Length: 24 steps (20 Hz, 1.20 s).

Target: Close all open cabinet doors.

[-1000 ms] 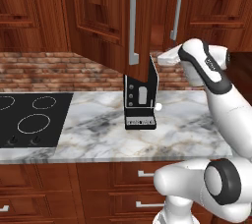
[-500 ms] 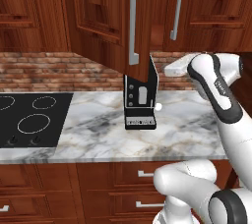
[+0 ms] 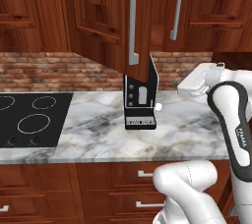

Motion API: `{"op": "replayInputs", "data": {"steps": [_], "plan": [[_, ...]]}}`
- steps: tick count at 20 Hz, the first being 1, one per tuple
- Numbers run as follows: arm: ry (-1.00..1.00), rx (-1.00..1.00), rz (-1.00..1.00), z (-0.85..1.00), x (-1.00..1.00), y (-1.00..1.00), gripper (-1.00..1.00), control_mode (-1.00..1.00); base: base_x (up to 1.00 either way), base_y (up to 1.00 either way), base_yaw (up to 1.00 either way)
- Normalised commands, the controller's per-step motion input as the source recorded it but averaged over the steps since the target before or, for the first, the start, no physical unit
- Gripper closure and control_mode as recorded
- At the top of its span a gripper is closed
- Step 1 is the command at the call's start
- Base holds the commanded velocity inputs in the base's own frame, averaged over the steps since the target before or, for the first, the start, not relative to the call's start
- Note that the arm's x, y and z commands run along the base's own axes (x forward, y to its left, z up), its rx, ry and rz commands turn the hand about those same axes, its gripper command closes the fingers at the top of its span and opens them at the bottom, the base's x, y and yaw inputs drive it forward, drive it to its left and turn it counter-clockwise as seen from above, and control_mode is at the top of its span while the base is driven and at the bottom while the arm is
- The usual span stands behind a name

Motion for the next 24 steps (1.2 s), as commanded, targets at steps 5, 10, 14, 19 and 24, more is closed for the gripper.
{"op": "replayInputs", "data": {"steps": [5, 10, 14, 19, 24], "plan": [[-0.15, -0.08, 0.00, 0.18, -1.00, 0.23, -1.00, -1.00, 0.00, 0.00, 0.00], [-0.16, -0.09, 0.00, 0.20, -1.00, 0.26, -1.00, -1.00, 0.00, 0.00, 0.00], [-0.20, -0.09, 0.00, 0.27, -1.00, 0.25, -1.00, -1.00, 0.00, 0.00, 0.00], [-0.20, -0.09, 0.00, 0.27, -1.00, 0.22, -1.00, -1.00, 0.00, 0.00, 0.00], [-0.15, -0.10, 0.00, 0.11, -0.69, 0.47, -1.00, -1.00, 0.00, 0.00, 0.00]]}}
